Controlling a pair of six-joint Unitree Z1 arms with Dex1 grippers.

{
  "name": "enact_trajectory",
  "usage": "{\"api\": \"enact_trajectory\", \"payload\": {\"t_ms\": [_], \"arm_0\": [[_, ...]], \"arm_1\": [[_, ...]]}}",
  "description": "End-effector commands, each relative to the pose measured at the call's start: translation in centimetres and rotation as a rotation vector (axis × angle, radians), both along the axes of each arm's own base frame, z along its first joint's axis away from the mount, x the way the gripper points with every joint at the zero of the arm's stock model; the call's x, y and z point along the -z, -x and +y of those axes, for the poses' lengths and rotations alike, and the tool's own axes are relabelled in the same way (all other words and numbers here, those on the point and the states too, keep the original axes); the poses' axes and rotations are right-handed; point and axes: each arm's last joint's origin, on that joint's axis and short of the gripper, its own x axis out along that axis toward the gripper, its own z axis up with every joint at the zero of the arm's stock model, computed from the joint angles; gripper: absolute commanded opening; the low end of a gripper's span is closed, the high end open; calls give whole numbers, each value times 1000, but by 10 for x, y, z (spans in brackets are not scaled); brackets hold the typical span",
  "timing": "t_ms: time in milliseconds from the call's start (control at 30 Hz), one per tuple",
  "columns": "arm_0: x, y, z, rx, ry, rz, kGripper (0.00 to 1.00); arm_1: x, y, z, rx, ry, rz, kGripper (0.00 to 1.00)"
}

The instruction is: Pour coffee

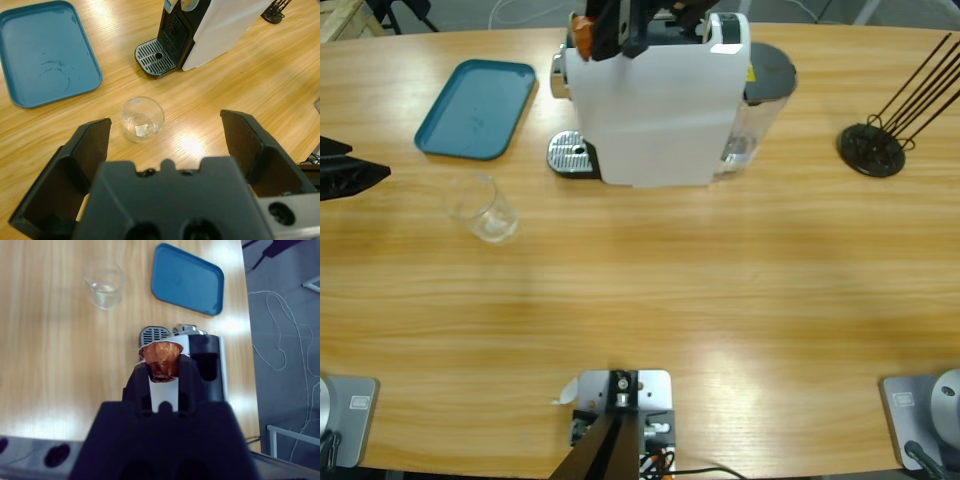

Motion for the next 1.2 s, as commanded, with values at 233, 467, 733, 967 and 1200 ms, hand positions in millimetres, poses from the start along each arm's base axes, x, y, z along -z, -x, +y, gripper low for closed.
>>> {"api": "enact_trajectory", "payload": {"t_ms": [233,467,733,967,1200], "arm_0": [[10,8,6,-1,-11,-15,945],[11,8,6,0,-10,-14,945],[12,8,6,0,-11,-14,945],[12,8,6,-1,-10,-16,950],[12,8,6,-1,-9,-18,950]], "arm_1": [[29,-41,31,-5,52,34,0],[33,-44,32,15,73,26,0],[28,-49,22,45,82,-2,0],[28,-55,16,69,87,-9,0],[36,-60,22,66,94,1,0]]}}
